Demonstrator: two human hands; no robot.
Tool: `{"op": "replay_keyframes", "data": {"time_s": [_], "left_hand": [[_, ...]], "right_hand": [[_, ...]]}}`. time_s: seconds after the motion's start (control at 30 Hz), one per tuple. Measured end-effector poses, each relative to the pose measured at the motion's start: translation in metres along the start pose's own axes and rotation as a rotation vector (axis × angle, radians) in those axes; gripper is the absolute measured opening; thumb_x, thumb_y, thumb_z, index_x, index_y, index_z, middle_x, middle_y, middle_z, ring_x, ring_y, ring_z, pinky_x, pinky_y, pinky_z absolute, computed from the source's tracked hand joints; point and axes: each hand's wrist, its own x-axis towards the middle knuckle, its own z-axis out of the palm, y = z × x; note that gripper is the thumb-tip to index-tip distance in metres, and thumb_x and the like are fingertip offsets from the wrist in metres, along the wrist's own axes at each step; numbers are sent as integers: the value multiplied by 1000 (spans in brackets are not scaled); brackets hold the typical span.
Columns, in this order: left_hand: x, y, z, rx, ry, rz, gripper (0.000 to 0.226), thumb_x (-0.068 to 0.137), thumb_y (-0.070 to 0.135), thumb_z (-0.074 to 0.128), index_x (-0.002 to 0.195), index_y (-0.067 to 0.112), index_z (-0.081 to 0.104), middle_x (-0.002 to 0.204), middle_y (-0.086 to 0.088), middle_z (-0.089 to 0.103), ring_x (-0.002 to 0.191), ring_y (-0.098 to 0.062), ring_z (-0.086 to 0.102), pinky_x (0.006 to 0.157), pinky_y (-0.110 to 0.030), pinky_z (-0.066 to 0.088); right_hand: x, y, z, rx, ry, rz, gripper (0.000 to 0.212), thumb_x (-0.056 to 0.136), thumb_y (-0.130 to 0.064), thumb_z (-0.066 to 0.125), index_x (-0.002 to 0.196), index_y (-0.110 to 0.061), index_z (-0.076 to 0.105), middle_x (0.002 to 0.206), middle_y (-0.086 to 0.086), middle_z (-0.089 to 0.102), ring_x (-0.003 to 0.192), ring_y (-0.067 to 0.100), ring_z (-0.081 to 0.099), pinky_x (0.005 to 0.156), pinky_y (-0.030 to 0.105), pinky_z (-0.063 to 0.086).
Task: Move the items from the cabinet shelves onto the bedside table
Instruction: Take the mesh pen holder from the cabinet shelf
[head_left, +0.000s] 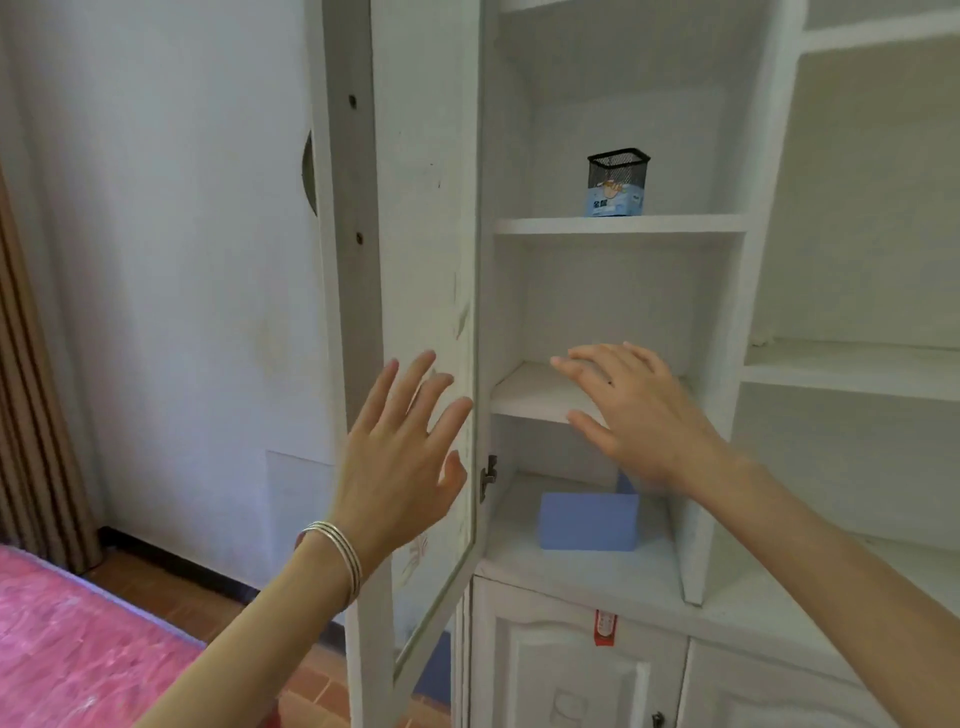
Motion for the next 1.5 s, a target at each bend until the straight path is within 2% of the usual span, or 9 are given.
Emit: {"op": "replay_keyframes", "data": {"time_s": [0.13,0.43,0.63,0.77,0.87,1.1,1.27,1.4,1.5], "left_hand": [[53,25,29,-90,17,-52,46,72,24,68,116,11,59,126,-14,54,129,-34,40,111,-50,26],[175,49,112,-98,52,-54,50,74,27,68,120,10,57,123,-15,56,119,-34,49,103,-50,37],[256,42,157,-69,94,-84,56,74,38,43,120,8,56,120,-13,57,113,-32,52,99,-46,40],[296,36,179,-83,113,-113,59,76,42,38,119,7,56,117,-12,59,107,-33,54,95,-45,42],[318,29,193,-95,122,-132,57,79,42,36,119,7,58,115,-12,61,105,-32,56,94,-44,43],[330,10,227,-106,122,-111,49,92,44,30,113,10,58,100,-5,63,93,-29,57,90,-36,35],[330,4,231,-100,148,-68,47,92,45,30,107,9,57,90,-4,60,82,-28,56,83,-33,32],[330,1,230,-101,127,-48,48,91,46,30,107,10,57,90,-3,60,82,-27,56,81,-33,33],[330,-1,230,-104,126,-21,47,92,45,31,108,10,57,90,-3,61,82,-27,57,79,-32,32]], "right_hand": [[11,43,-10,-46,21,26,53,82,-39,36,123,-12,57,116,9,61,105,28,59,92,44,43],[45,157,15,-81,47,70,52,85,-38,37,127,-10,54,119,10,58,108,30,56,90,44,41],[100,221,25,-74,123,11,55,84,-39,34,123,-7,56,117,11,59,105,30,56,86,42,43],[143,256,29,-142,161,-51,39,91,-23,50,127,-8,52,124,10,55,110,31,52,87,41,38],[174,274,29,-160,192,-67,40,94,-19,48,132,-9,48,130,9,51,115,29,48,88,40,37],[239,297,35,-197,176,1,40,97,-30,42,135,-16,42,135,3,44,122,24,40,92,39,35],[262,305,44,-94,111,87,47,97,-43,39,137,-19,40,141,1,42,128,23,37,96,41,35],[273,305,53,63,108,128,44,95,-44,43,129,-18,49,129,2,52,116,20,47,86,38,41],[276,303,58,209,169,162,30,92,-37,53,109,-13,59,109,3,60,101,21,54,80,36,44]]}}
